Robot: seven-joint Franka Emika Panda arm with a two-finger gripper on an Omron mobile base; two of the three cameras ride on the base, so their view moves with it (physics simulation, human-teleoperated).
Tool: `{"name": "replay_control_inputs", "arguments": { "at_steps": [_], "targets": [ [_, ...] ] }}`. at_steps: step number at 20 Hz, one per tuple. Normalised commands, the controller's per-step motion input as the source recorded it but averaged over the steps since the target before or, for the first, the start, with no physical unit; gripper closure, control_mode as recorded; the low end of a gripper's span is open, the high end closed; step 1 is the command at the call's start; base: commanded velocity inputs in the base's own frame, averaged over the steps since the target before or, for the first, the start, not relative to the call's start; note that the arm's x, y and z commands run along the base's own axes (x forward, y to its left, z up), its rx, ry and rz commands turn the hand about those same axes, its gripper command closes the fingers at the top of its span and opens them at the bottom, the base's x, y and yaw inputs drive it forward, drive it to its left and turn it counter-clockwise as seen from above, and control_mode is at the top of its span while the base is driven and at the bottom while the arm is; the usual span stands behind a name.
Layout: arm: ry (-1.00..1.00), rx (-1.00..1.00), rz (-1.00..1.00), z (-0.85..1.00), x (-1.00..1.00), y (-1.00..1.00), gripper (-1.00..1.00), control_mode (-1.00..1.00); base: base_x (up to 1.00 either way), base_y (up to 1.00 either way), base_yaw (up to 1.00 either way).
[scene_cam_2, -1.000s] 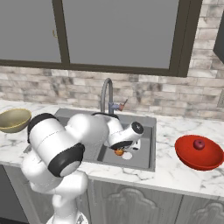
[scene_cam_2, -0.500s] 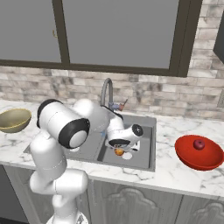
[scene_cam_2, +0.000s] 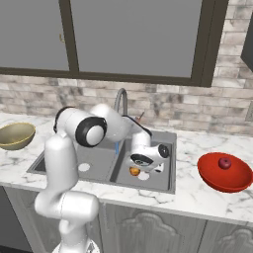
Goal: Pick the peachs from the sink and place them in one bowl. Place the apple in the other bowl. Then turn off the sink faucet.
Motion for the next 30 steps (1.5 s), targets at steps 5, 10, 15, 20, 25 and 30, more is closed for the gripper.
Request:
{"name": "replay_control_inputs", "arguments": {
  "at_steps": [5, 10, 15, 20, 25, 30],
  "targets": [
    [0.05, 0.00, 0.00, -0.27, 0.42, 0.00, -1.00, -1.00, 0.00, 0.00, 0.00],
    [0.07, 0.00, 0.00, -0.20, 0.12, 0.12, -1.00, -1.00, 0.00, 0.00, 0.00],
    [0.02, 0.00, 0.00, -0.05, -0.06, 0.23, -1.00, -1.00, 0.00, 0.00, 0.00],
    [-0.03, -0.01, 0.00, -0.03, -0.52, 0.51, -1.00, -1.00, 0.00, 0.00, 0.00],
    [-0.06, -0.01, 0.00, -0.28, -0.16, 0.33, -1.00, -1.00, 0.00, 0.00, 0.00],
    [-0.05, 0.00, 0.00, -0.60, 0.75, -0.05, -1.00, -1.00, 0.00, 0.00, 0.00]
  ]
}}
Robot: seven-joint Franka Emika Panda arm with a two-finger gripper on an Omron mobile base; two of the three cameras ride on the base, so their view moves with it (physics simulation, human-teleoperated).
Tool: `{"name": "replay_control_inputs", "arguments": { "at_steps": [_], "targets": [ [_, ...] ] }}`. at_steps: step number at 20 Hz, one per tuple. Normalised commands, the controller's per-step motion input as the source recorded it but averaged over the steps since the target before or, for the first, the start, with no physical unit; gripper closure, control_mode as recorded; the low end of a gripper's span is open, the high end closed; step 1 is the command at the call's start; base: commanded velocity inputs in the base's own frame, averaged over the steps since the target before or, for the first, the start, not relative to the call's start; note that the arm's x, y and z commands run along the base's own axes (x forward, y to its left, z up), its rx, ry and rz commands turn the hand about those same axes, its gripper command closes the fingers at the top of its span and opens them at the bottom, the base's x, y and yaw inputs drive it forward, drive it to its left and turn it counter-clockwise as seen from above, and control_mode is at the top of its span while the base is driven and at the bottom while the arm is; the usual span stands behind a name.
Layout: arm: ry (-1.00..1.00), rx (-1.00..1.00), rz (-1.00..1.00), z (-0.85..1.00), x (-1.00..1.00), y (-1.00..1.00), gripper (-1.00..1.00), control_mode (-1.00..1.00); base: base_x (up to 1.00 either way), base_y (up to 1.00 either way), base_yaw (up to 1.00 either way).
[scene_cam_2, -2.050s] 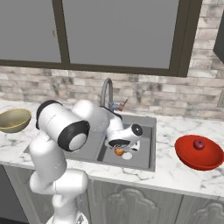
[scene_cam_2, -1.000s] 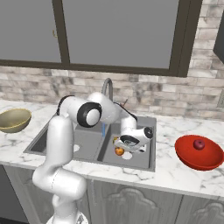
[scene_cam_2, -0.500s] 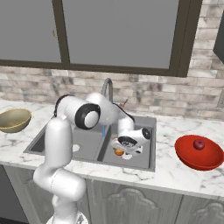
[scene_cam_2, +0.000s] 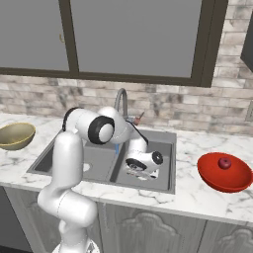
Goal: Pick the peachs from the sink and place them in one bowl. Place the apple in the other bowl. Then turn off the sink faucet.
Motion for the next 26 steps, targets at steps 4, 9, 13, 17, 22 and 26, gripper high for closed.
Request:
{"name": "replay_control_inputs", "arguments": {
  "at_steps": [4, 9, 13, 17, 22, 26],
  "targets": [
    [0.00, 0.00, -0.03, -0.18, 0.62, -0.53, -1.00, -1.00, 0.00, 0.00, 0.00],
    [0.07, 0.00, -0.06, 0.00, 0.56, -0.01, -1.00, -1.00, 0.00, 0.00, 0.00],
    [0.11, 0.00, -0.05, 0.06, 0.27, 0.00, -1.00, -1.00, 0.00, 0.00, 0.00],
    [0.10, 0.00, -0.02, 0.11, 0.20, -0.01, -1.00, -1.00, 0.00, 0.00, 0.00],
    [0.02, 0.00, 0.00, -0.01, 0.40, -0.06, -1.00, -1.00, 0.00, 0.00, 0.00],
    [0.00, 0.00, 0.00, -0.20, 0.44, 0.00, -1.00, -1.00, 0.00, 0.00, 0.00]
  ]
}}
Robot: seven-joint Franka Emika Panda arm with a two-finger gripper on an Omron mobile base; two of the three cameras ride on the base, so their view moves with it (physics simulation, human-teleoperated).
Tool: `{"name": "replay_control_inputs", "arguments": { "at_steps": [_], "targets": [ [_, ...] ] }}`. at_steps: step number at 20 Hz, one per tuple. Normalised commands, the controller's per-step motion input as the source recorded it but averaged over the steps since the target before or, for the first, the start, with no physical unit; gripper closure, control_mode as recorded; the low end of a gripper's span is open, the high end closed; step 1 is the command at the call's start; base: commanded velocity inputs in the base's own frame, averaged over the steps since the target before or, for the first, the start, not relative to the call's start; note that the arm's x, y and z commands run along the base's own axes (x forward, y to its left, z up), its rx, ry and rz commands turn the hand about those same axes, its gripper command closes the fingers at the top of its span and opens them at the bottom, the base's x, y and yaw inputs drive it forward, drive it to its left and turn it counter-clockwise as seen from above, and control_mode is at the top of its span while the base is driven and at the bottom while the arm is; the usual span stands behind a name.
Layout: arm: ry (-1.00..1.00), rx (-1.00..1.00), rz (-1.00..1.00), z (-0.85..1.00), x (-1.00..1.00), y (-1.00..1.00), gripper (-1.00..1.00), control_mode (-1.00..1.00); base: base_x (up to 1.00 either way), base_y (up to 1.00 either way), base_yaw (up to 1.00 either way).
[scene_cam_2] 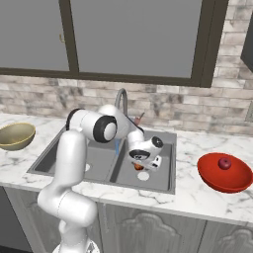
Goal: Pick the peachs from the sink and place them in one bowl. Place the apple in the other bowl. Then turn off the sink faucet.
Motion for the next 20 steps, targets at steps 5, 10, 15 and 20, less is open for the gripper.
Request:
{"name": "replay_control_inputs", "arguments": {
  "at_steps": [5, 10, 15, 20],
  "targets": [
    [0.02, 0.00, 0.00, -0.48, -0.33, 0.00, -1.00, -1.00, 0.00, 0.00, 0.00],
    [0.00, 0.00, 0.00, -0.48, -0.54, 0.06, 1.00, -1.00, 0.00, 0.00, 0.00],
    [0.00, 0.00, 0.00, -0.23, -0.07, 0.12, 1.00, -1.00, 0.00, 0.00, 0.00],
    [-0.01, 0.00, 0.00, 0.07, -0.06, 0.00, 1.00, -1.00, 0.00, 0.00, 0.00]
  ]
}}
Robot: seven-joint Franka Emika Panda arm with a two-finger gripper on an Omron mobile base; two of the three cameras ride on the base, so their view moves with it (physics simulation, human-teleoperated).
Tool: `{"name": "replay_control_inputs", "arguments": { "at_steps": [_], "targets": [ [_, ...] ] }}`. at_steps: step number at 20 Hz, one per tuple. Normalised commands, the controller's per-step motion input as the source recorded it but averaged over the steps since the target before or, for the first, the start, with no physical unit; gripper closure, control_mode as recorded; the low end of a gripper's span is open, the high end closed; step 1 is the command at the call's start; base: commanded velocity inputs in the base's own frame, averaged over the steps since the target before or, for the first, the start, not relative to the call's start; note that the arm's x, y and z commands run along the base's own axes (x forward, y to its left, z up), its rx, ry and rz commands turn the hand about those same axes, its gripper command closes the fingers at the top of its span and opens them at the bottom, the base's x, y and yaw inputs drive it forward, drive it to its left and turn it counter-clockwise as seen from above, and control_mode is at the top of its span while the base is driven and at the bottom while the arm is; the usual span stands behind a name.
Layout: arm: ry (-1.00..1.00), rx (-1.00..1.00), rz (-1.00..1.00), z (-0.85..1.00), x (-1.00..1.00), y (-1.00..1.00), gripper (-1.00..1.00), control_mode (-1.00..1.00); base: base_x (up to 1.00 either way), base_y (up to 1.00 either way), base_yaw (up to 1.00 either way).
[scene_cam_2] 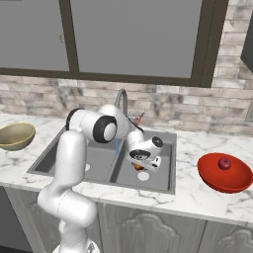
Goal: Pick the peachs from the sink and place them in one bowl. Place the apple in the other bowl. Then turn off the sink faucet.
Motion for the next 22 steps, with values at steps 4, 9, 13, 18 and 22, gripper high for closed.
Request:
{"name": "replay_control_inputs", "arguments": {
  "at_steps": [4, 9, 13, 18, 22],
  "targets": [
    [-0.19, 0.00, 0.04, 0.66, -0.38, -0.09, 1.00, -1.00, 0.00, 0.00, 0.00],
    [-0.20, 0.00, 0.00, 0.98, -0.48, -0.04, 1.00, -1.00, 0.00, 0.00, 0.00],
    [-0.05, -0.07, 0.00, 1.00, -0.22, 0.00, 1.00, -1.00, 0.00, 0.00, 0.00],
    [0.00, -0.09, -0.02, 1.00, -0.17, -0.07, 1.00, -1.00, 0.00, 0.00, 0.00],
    [0.03, -0.08, 0.00, 1.00, -0.58, -0.11, 1.00, -1.00, 0.00, 0.00, 0.00]
  ]
}}
